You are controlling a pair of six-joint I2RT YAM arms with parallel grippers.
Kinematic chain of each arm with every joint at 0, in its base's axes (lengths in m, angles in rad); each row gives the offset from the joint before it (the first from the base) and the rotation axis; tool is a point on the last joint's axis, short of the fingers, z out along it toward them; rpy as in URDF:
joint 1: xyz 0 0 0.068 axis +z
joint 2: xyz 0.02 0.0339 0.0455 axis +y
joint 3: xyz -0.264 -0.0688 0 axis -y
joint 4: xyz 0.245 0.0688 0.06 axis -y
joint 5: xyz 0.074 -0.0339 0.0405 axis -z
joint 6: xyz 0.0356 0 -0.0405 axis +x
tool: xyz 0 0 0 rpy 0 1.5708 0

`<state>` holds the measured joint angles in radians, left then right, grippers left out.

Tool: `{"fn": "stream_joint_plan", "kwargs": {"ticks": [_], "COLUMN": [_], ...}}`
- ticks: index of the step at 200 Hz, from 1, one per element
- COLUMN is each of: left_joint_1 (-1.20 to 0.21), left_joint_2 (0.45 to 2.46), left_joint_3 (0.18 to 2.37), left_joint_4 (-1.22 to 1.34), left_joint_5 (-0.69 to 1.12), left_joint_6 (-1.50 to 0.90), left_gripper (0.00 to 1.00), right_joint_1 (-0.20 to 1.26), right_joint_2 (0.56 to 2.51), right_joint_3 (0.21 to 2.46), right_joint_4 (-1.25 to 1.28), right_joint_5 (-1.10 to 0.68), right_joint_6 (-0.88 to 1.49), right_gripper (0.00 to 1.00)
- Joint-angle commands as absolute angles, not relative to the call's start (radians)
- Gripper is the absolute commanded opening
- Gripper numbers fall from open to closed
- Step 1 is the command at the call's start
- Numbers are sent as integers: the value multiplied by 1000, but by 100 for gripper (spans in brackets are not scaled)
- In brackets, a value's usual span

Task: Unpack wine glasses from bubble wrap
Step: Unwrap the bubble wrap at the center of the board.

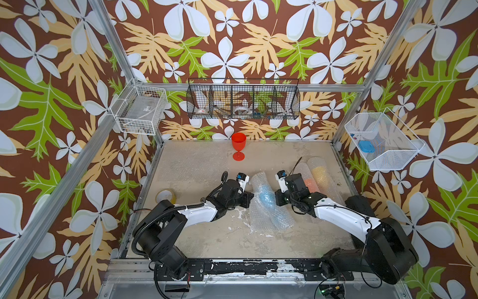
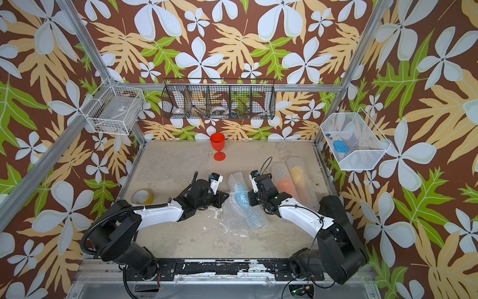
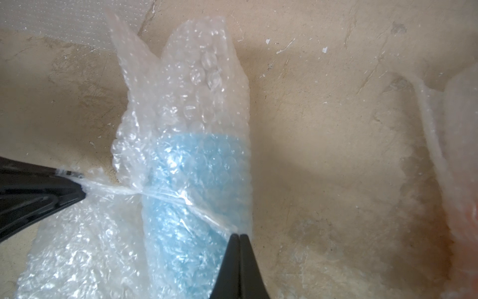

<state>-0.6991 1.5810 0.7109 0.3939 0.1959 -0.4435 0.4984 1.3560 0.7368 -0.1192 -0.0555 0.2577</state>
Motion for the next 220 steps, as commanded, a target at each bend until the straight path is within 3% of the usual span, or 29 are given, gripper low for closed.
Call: {"fn": "stream_joint_plan", "kwargs": {"ticks": [1,220], "left_joint_1": [-687,-653], "left_joint_2": [1570,1528], "left_joint_3": [698,646], "left_joint_4": [364,354], "left_joint_5": [153,121], "left_joint_6": [-431,-414], "left_gripper": [0,0], "right_joint_1": [490,467], "right_joint_2": [1351,1339], "right_joint_3": [730,695], "right_joint_4": [-153,-138], "right_joint_5": [24,-5], "right_joint_6": [259,282], "right_gripper": [0,0]}}
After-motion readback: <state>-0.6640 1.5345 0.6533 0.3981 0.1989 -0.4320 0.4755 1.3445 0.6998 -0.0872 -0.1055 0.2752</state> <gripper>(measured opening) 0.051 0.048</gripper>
